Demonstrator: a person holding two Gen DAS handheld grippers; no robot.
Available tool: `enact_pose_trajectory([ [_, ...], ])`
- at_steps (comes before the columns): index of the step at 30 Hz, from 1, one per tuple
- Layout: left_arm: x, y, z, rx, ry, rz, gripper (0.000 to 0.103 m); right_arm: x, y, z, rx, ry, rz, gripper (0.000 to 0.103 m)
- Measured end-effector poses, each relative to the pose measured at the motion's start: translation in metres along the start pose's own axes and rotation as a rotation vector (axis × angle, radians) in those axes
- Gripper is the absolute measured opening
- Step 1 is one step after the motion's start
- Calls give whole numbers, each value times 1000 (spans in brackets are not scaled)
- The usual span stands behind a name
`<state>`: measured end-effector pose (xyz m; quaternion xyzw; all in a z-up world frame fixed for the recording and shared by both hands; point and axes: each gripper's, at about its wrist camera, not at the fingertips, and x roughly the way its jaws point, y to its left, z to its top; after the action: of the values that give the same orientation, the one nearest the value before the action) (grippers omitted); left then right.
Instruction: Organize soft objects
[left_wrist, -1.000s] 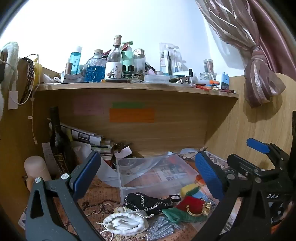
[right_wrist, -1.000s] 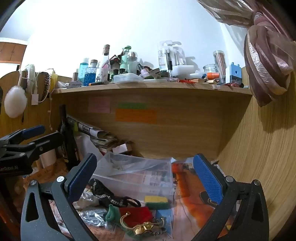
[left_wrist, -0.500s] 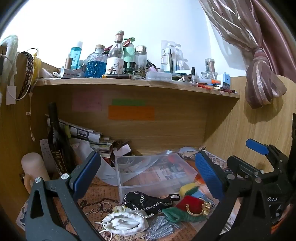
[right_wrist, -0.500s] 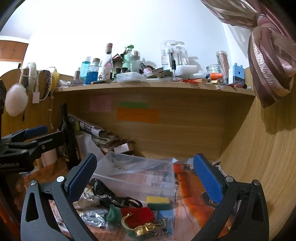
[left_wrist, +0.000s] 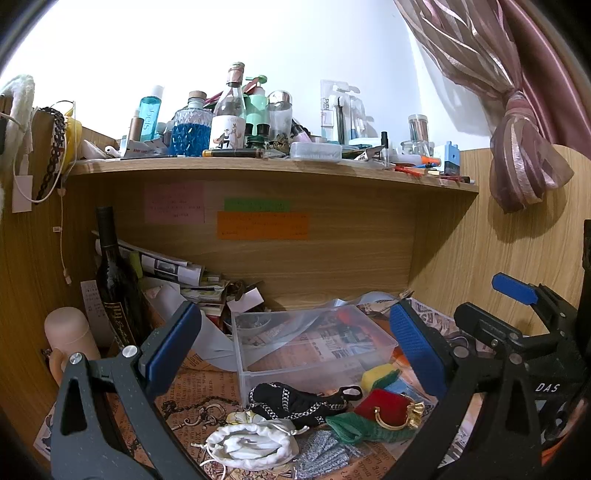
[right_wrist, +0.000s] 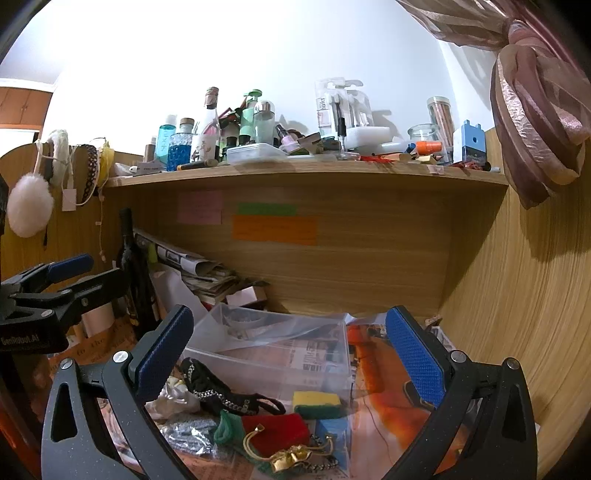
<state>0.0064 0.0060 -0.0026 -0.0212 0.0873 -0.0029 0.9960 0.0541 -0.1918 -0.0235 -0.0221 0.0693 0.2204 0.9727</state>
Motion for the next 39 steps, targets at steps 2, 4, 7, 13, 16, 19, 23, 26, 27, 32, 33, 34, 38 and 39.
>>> enact_pose_trajectory([
  [2, 0, 0, 0, 0, 0, 0, 103, 0, 0, 0, 0, 0, 0, 103],
  [4, 0, 1, 0, -1, 0, -3, 103, 0, 1, 1, 1, -1, -1, 103],
  [7, 0, 0, 0, 0, 0, -2, 103, 0, 1, 2, 4, -5, 0, 103],
  [13, 1, 1, 1, 0, -1, 1, 103, -3, 0, 1, 16, -12, 4, 103],
  [16, 1, 1, 1, 0, -1, 0, 103, -4, 0, 2, 18, -17, 7, 103],
  [19, 1, 1, 1, 0, -2, 0, 103, -5, -1, 2, 18, -19, 5, 103],
  [23, 0, 1, 1, 0, -3, 0, 103, -5, 0, 2, 19, -22, 7, 103],
  [26, -1, 1, 2, 0, -5, -1, 103, -6, 0, 3, 20, -22, 7, 103],
  [27, -1, 2, 2, 1, -6, -1, 103, -6, 0, 3, 20, -23, 7, 103],
  [32, -1, 1, 2, 1, -7, 0, 103, -6, 0, 2, 20, -23, 7, 103],
  [33, -1, 1, 2, 1, -7, 0, 103, -6, 0, 2, 20, -23, 7, 103],
  [34, -1, 1, 2, 1, -7, 1, 103, -7, 0, 3, 20, -24, 8, 103],
  [38, -1, 1, 2, 1, -6, 1, 103, -7, 0, 3, 20, -25, 8, 103],
  [39, -2, 1, 1, 2, -6, 0, 103, -7, 0, 3, 20, -25, 8, 103],
])
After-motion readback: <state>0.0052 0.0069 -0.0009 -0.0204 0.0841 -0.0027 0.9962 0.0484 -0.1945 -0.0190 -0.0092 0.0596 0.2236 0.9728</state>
